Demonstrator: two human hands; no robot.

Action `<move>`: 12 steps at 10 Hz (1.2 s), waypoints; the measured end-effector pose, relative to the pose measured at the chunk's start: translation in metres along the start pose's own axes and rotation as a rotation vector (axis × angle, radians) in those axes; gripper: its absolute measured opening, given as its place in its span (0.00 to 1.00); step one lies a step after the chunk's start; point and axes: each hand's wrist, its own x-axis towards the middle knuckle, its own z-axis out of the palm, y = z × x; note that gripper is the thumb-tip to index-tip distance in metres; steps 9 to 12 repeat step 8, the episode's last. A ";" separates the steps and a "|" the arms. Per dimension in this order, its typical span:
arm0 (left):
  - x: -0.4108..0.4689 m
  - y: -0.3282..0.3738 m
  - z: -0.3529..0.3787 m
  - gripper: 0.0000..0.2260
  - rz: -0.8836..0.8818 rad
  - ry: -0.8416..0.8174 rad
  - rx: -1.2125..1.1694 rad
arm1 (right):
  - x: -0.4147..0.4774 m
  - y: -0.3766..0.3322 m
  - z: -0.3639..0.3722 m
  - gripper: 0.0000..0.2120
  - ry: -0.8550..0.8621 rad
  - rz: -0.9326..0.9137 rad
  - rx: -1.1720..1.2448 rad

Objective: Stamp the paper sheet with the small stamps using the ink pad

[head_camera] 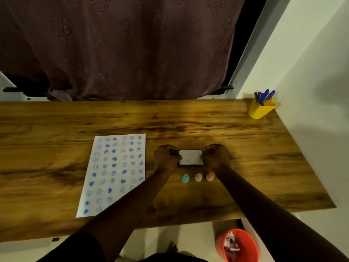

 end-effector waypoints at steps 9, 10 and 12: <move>-0.001 0.006 -0.008 0.08 0.152 0.040 0.106 | -0.011 -0.001 0.002 0.11 0.045 -0.125 -0.250; -0.001 0.006 -0.008 0.08 0.152 0.040 0.106 | -0.011 -0.001 0.002 0.11 0.045 -0.125 -0.250; -0.001 0.006 -0.008 0.08 0.152 0.040 0.106 | -0.011 -0.001 0.002 0.11 0.045 -0.125 -0.250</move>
